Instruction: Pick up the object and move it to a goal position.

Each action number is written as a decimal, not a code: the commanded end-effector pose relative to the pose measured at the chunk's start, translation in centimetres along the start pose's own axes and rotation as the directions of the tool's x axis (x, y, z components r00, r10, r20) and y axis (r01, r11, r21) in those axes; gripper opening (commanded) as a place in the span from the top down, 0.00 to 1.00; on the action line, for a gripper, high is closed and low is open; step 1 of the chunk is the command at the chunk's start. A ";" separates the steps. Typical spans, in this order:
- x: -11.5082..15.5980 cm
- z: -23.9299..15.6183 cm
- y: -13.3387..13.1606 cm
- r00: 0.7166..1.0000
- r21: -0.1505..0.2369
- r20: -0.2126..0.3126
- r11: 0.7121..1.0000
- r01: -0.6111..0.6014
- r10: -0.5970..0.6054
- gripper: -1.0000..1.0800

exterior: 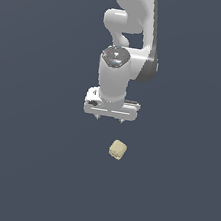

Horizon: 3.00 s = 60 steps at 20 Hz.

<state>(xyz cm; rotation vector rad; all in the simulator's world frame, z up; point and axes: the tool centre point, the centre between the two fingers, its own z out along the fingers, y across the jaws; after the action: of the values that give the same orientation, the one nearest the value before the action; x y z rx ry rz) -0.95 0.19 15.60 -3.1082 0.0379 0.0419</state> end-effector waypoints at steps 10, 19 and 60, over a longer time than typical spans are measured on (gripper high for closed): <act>0.0 0.0 -0.9 0.998 -0.022 0.016 0.998 0.065 -0.064 0.04; 0.6 0.4 -1.2 1.000 -0.022 0.012 0.999 0.029 -0.029 0.04; 7.7 8.0 -5.9 0.898 -0.017 -0.038 0.898 -0.439 0.438 0.04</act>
<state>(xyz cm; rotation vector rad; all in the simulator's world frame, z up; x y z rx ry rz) 6.70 6.14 8.21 -3.0519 0.7430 -0.0011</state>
